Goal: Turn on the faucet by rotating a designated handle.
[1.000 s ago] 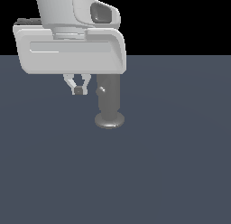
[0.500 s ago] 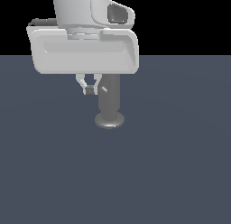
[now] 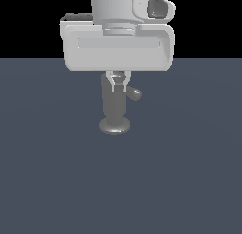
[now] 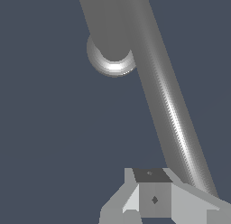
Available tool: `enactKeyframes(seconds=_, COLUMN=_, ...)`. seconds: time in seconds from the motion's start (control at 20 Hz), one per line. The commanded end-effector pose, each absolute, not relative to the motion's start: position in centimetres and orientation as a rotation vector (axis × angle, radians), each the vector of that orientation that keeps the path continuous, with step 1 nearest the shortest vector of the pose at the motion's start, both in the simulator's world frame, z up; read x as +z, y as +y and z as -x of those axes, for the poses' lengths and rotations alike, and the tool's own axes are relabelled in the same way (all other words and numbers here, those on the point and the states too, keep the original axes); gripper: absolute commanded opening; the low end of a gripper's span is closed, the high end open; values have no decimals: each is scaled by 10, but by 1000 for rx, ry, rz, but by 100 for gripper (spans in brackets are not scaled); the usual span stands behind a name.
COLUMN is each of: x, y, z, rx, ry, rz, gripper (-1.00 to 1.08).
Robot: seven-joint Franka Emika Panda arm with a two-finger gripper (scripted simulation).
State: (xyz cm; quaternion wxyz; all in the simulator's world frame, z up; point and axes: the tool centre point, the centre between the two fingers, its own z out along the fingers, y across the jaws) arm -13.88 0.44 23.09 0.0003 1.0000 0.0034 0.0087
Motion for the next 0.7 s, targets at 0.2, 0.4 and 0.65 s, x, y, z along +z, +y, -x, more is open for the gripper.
enactKeyframes(seconds=0.2, x=220, y=-39, z=134, rx=0, ry=-17, rz=-3142, gripper=-100)
enactKeyframes(seconds=0.4, x=220, y=-60, z=131, rx=0, ry=-17, rz=-3142, gripper=-100)
enactKeyframes(seconds=0.65, x=220, y=-86, z=126, rx=0, ry=-17, rz=-3142, gripper=-100)
